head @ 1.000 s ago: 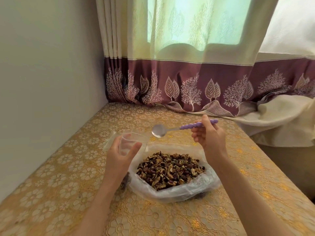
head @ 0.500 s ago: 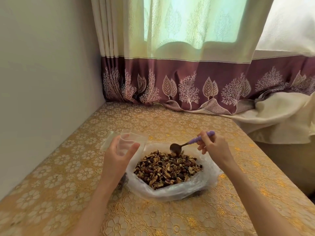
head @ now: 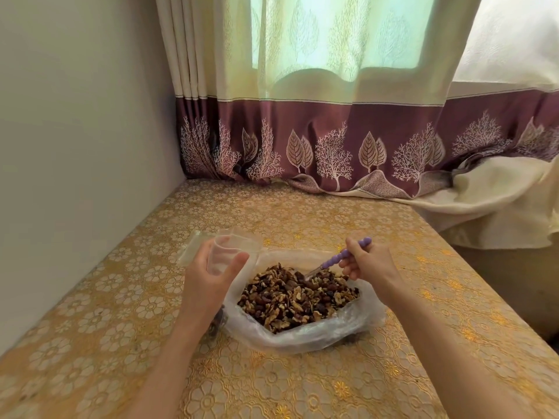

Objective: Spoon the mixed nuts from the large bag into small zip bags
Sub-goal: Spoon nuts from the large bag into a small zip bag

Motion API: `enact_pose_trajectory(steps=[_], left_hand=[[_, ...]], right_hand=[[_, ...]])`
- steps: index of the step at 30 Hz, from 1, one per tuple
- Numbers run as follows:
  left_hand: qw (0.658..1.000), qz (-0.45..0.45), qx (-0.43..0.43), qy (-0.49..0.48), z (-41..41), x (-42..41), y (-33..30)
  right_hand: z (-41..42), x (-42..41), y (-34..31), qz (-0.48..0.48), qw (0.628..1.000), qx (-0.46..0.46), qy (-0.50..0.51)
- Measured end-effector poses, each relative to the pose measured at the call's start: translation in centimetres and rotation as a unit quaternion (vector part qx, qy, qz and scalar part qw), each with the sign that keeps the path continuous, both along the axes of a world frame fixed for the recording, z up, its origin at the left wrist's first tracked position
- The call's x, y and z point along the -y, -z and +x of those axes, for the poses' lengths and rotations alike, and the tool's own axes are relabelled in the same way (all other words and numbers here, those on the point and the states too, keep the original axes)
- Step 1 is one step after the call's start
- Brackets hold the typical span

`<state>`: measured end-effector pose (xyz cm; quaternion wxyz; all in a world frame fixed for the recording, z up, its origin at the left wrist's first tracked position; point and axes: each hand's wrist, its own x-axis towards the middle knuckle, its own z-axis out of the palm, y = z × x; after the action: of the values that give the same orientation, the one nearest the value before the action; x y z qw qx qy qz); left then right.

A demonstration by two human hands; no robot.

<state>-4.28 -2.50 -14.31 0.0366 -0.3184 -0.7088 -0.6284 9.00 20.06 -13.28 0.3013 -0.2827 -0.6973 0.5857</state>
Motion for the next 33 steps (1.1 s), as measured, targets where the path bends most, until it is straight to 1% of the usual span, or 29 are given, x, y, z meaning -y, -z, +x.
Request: enact_pose_trajectory(steps=[3,12,20,24,27,30,33], left_hand=[[1.000,0.002,0.002,-0.001,0.0,0.1,0.0],[1.000,-0.011,0.001,-0.005,-0.3,-0.1,0.3],[0.999,-0.030,-0.017,-0.005,-0.4,-0.2,0.7],[0.999,-0.031,-0.013,-0.011,-0.5,-0.2,0.7],[1.000,-0.027,-0.009,-0.009,-0.4,-0.3,0.8],[1.000,-0.020,0.004,-0.012,-0.3,-0.3,0.8],[1.000,-0.002,0.019,-0.013,-0.1,-0.2,0.5]], right_hand=[[-0.4,0.3,0.3,-0.023,1.000,-0.003,-0.003],[0.1,0.2,-0.2,-0.076,0.996,-0.040,0.032],[-0.3,0.9,-3.9,-0.084,0.991,-0.099,0.022],[-1.0,1.7,-6.5,-0.067,0.990,-0.124,0.000],[-1.8,3.1,-7.9,-0.050,0.988,-0.139,-0.035],[-2.7,5.0,-8.4,-0.013,0.986,-0.152,-0.063],[-3.1,6.7,-8.5,0.046,0.980,-0.175,-0.087]])
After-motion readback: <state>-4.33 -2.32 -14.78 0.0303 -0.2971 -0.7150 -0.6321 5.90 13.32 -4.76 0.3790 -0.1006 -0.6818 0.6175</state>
